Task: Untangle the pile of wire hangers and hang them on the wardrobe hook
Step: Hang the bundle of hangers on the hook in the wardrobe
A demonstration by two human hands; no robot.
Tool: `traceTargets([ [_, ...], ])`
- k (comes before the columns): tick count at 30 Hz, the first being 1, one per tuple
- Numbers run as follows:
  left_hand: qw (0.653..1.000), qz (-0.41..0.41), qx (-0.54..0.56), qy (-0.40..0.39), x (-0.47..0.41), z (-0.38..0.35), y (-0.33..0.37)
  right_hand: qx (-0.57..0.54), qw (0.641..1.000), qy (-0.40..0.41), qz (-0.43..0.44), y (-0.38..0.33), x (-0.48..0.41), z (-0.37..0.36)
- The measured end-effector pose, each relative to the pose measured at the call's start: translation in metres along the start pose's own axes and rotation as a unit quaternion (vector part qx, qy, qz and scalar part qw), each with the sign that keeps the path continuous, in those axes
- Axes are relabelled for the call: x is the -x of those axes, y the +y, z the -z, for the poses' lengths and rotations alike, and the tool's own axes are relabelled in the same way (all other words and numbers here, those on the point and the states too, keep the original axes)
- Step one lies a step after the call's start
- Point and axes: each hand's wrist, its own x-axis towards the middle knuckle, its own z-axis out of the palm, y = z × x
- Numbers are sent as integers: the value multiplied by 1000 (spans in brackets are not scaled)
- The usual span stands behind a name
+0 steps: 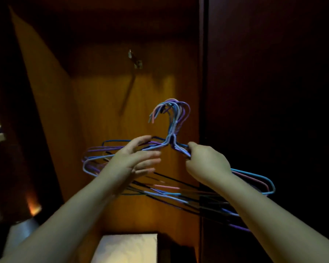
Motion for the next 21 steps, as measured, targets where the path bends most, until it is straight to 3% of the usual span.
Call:
traceTargets([
  [6,979,-77,-137,127,-11,62,32,-30,1000,0,3,-16,-40,-5],
  [10,895,-200,-356,178,-39,105,45,-24,1000,4,-6,-40,-66,-11],
  [16,785,-163,-586,114,-96,144,49,-15,1000,17,-18,-66,-94,-4],
  [21,795,-142,-589,28,-128,156,52,-7,999,17,-38,-70,-114,-5],
])
